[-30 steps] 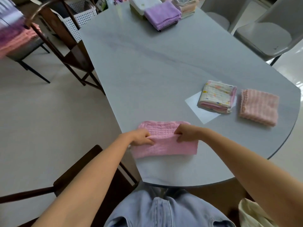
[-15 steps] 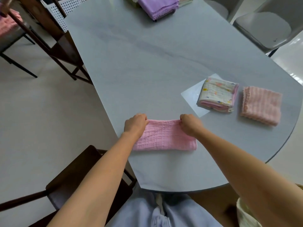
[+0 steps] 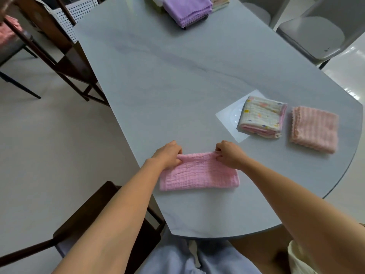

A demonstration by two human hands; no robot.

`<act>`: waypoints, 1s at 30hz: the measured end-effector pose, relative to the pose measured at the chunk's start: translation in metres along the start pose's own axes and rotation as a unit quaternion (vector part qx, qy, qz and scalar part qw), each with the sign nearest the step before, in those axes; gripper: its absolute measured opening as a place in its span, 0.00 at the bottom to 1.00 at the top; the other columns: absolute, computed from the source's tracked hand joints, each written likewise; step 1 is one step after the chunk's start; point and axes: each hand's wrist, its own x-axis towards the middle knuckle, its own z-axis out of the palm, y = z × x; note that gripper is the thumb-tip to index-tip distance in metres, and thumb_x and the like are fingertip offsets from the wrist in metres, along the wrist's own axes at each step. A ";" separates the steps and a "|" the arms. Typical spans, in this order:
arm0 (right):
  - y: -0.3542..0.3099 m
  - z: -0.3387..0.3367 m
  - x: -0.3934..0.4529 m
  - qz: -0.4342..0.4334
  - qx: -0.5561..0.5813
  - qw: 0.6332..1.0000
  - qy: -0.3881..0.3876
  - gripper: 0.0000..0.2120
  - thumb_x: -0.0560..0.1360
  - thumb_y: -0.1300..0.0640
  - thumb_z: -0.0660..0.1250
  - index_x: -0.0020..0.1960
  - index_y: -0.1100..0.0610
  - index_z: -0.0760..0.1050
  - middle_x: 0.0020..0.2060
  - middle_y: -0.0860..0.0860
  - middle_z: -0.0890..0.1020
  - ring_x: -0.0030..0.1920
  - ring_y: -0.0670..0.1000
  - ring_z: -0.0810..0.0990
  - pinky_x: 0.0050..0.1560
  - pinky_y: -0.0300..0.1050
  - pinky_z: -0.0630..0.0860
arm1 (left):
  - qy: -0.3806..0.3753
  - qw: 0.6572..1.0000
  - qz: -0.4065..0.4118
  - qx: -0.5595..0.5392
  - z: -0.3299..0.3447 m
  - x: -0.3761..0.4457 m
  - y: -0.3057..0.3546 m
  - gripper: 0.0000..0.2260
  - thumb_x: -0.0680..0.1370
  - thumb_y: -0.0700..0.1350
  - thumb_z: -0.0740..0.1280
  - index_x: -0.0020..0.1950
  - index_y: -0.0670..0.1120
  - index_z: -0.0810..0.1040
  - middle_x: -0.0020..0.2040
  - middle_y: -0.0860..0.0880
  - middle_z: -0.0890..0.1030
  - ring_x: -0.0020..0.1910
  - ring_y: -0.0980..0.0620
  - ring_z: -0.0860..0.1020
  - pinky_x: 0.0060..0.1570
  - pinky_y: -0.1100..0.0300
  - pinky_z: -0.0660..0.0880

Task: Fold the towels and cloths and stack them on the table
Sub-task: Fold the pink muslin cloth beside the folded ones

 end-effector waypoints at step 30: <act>0.023 0.053 -0.080 -0.202 -0.086 0.947 0.235 0.05 0.75 0.59 0.62 0.45 0.59 0.74 0.42 0.55 0.76 0.41 0.57 0.75 0.43 0.50 0.75 | 0.249 0.933 0.243 0.095 0.044 -0.032 0.013 0.03 0.74 0.43 0.69 0.46 0.47 0.79 0.47 0.51 0.80 0.46 0.50 0.79 0.34 0.60 0.75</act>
